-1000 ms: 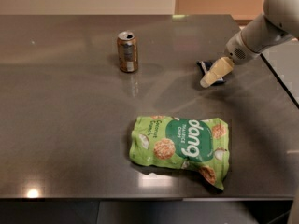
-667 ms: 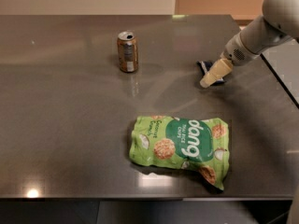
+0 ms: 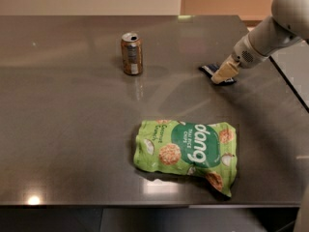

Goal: Move rxbar blueberry near green rice chip bag

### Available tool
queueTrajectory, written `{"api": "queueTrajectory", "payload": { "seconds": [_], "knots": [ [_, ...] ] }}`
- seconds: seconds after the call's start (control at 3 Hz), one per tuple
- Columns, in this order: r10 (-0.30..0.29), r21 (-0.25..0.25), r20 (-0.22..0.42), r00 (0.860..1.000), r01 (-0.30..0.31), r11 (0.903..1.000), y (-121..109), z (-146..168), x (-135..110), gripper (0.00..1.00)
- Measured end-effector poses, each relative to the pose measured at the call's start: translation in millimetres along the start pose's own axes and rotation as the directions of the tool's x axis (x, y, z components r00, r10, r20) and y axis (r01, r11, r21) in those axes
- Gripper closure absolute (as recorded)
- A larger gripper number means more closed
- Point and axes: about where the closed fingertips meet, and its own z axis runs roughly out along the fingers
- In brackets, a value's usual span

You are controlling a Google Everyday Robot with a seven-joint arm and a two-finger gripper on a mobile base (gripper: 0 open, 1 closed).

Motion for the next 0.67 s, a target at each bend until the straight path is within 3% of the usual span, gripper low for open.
{"api": "queueTrajectory", "payload": {
  "seconds": [0.33,0.67],
  "knots": [
    [0.003,-0.001,-0.013,1.0,-0.003,1.0,1.3,-1.4,2.5,0.85],
    [0.002,-0.002,-0.024,1.0,-0.002,1.0,4.7,-6.0,5.2,1.0]
  ]
}}
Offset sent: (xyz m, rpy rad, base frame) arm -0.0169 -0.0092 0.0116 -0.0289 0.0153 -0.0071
